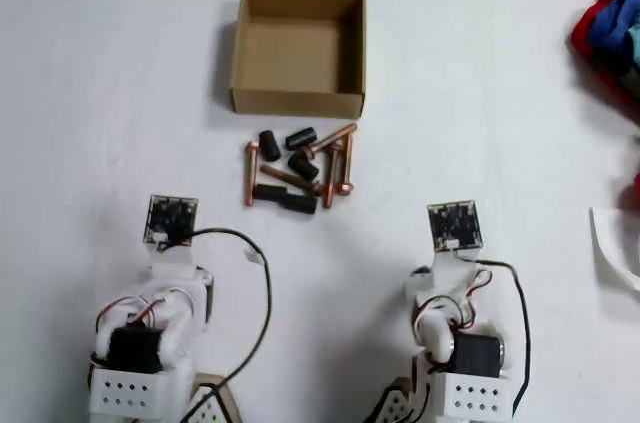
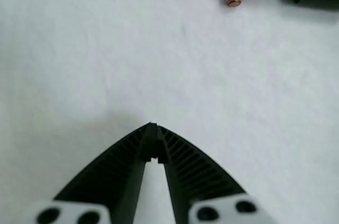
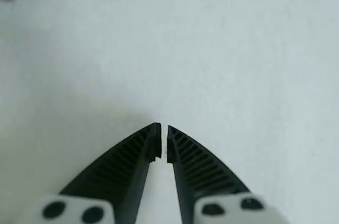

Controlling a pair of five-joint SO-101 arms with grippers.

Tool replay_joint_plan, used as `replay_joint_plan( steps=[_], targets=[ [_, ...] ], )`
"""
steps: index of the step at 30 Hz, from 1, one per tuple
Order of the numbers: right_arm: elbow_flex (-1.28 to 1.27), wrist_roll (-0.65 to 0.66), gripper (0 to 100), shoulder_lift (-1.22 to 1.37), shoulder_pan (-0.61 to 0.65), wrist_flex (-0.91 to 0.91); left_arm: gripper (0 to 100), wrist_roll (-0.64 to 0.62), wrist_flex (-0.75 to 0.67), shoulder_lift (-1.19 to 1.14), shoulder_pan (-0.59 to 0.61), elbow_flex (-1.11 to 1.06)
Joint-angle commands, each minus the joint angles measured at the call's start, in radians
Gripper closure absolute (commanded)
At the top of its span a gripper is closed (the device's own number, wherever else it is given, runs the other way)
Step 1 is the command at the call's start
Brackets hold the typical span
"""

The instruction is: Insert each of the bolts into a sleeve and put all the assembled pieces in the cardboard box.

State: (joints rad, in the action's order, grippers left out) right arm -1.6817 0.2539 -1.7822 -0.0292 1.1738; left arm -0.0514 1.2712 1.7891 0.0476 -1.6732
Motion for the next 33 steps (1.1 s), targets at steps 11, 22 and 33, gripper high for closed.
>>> replay_joint_plan(
  steps=[11,22,33],
  targets=[
    [0.129,0.27,97.4,-0.016,0.117,-0.186,98,0.003,0.003,0.012,0.009,-0.021],
    [0.605,0.267,97.4,0.142,0.177,-0.068,98,0.003,0.003,0.012,0.009,-0.021],
    [1.33,0.107,97.4,1.317,0.2,0.263,98,0.003,0.003,0.012,0.009,-0.021]
  ],
)
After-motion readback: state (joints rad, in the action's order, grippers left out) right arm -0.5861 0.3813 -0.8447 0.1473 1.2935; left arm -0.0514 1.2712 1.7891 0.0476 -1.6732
